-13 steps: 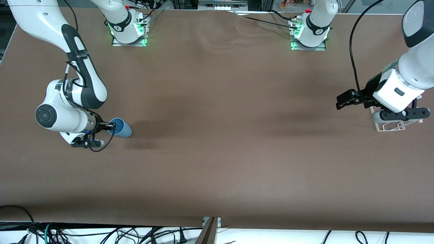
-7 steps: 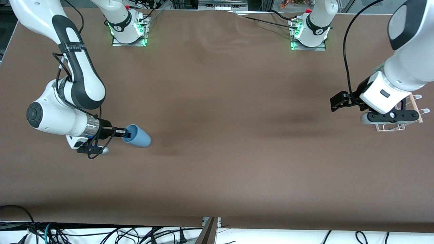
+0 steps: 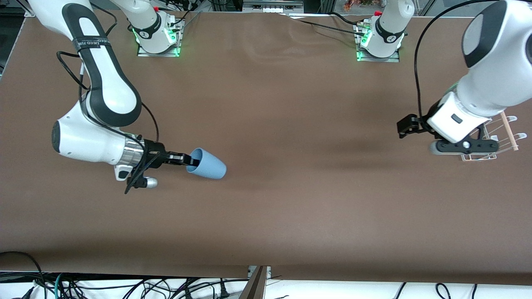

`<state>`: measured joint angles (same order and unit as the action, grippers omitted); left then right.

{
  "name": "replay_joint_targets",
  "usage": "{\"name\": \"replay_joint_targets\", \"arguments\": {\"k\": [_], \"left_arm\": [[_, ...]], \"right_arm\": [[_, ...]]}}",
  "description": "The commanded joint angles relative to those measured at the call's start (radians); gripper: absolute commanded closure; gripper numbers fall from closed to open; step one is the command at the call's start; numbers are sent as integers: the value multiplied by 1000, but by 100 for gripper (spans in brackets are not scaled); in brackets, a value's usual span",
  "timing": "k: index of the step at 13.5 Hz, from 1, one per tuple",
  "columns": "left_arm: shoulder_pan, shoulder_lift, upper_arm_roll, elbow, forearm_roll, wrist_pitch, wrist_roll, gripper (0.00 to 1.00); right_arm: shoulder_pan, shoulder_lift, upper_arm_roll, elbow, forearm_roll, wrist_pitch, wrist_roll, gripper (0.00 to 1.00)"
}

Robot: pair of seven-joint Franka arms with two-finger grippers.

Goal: Transfer cup to left arm and place on rack
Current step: 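Carry the cup toward the middle while the left gripper approaches it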

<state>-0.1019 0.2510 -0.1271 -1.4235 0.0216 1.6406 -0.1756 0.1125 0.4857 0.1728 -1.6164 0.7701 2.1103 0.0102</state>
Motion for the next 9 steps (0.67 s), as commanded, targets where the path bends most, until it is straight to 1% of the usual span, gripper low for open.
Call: {"name": "replay_joint_targets", "arguments": {"k": [1,2,4,6,7,9], "left_arm": [[-32,48,-29,32,-12,46,193,0],[-33,62,-46,31,-32,88,270,0],[-41,102,-94,32,-41,183,362,0],[-54,134,-144,31,-42,266,384,0],[-76,149,-157,29,-38,307,384,0],[-131,175,-157,26,-28,366,386,0]], "right_arm": [[22,-9,28,18,82,-6,94,100],[39,-1,36,38,92,-4,106,100],[76,17,37,68,107,20,108,100],[117,40,37,104,136,51,134,100],[140,59,37,133,143,68,187,100],[182,88,37,182,143,95,249,100]]}}
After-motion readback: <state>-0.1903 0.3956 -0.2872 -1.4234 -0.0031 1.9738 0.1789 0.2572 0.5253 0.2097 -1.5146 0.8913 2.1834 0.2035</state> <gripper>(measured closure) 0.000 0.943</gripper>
